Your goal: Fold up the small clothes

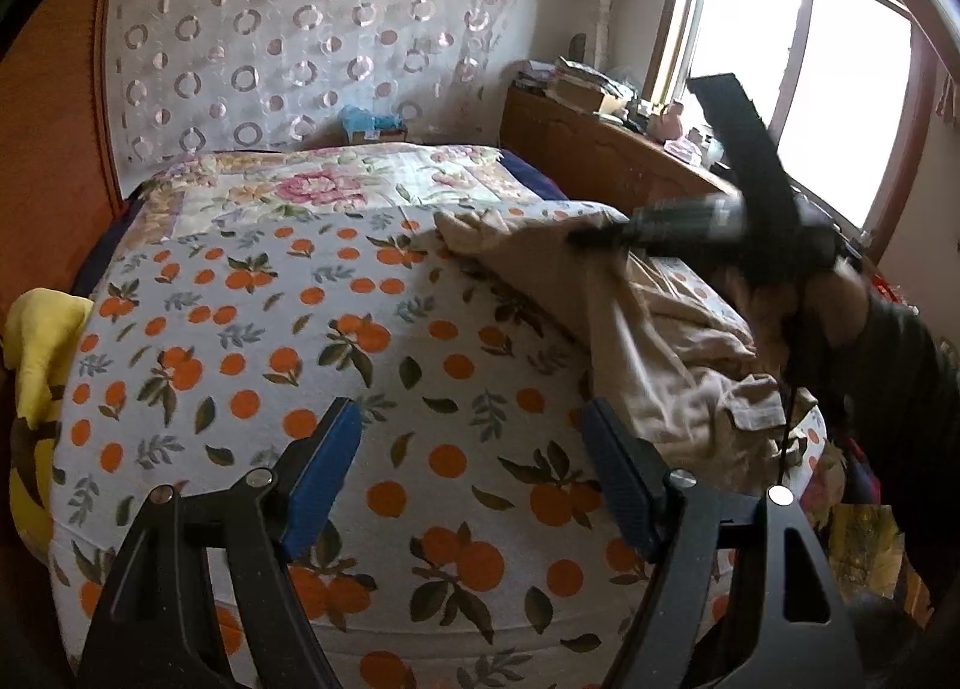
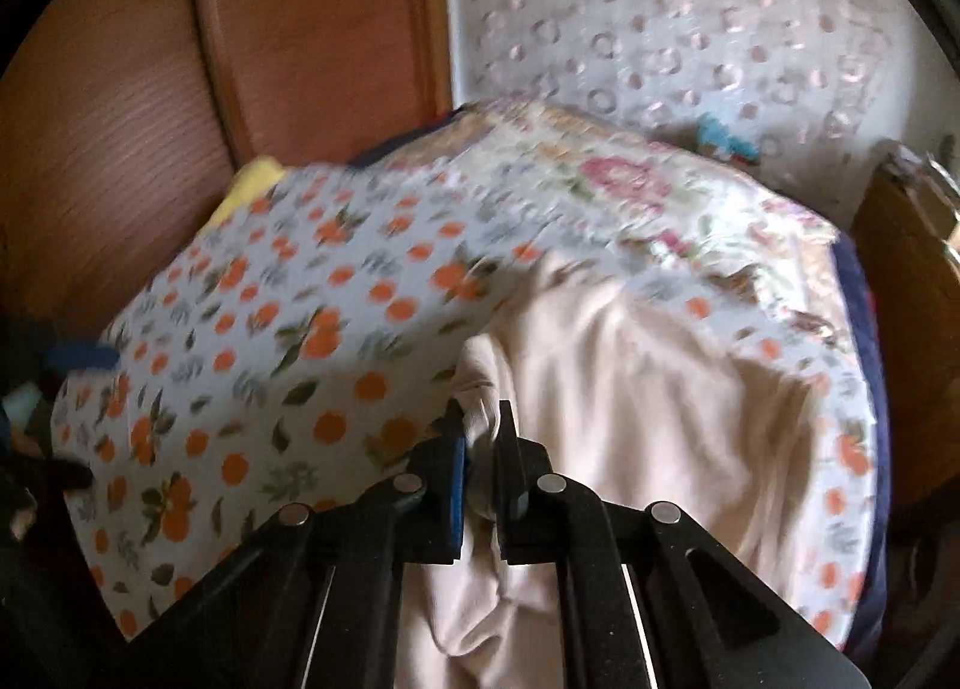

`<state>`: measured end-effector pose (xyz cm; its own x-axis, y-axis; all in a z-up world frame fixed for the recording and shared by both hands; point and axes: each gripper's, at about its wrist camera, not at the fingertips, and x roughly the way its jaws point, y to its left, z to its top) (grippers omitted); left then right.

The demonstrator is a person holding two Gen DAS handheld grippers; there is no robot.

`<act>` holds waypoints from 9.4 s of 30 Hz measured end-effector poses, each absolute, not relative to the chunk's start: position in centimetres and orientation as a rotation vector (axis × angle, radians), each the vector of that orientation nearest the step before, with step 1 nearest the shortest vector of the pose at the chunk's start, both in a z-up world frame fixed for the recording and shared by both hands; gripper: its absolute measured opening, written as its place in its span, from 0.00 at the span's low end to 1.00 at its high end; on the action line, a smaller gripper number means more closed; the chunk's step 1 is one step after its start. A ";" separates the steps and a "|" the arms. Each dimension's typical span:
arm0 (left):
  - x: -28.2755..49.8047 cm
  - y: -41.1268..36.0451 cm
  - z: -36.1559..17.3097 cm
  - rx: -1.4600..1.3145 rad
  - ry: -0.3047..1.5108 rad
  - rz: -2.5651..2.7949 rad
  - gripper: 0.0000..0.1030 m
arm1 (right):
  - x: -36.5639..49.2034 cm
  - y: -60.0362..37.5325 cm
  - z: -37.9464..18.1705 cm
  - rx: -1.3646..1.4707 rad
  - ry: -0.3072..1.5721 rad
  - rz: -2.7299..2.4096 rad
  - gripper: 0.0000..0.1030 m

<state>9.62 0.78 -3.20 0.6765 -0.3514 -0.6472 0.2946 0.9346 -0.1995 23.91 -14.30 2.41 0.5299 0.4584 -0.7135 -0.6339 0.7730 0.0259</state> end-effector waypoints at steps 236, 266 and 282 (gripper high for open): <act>33.9 -6.9 -7.5 -0.037 0.959 -0.469 0.63 | 38.0 -22.2 6.5 -0.263 0.805 0.304 0.50; 35.6 -8.3 -8.9 -0.092 0.968 -0.481 0.40 | 34.2 -23.9 0.4 -0.058 0.926 0.364 0.65; 30.8 -5.5 -2.7 -0.163 0.802 -0.526 0.10 | 31.3 -21.4 3.4 -0.144 0.789 0.549 0.17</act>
<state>30.75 -5.53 -2.74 0.5756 -0.5070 -0.6416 0.3861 0.8601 -0.3333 31.35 -21.36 3.38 0.5732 0.4136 -0.7074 -0.5189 0.8513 0.0772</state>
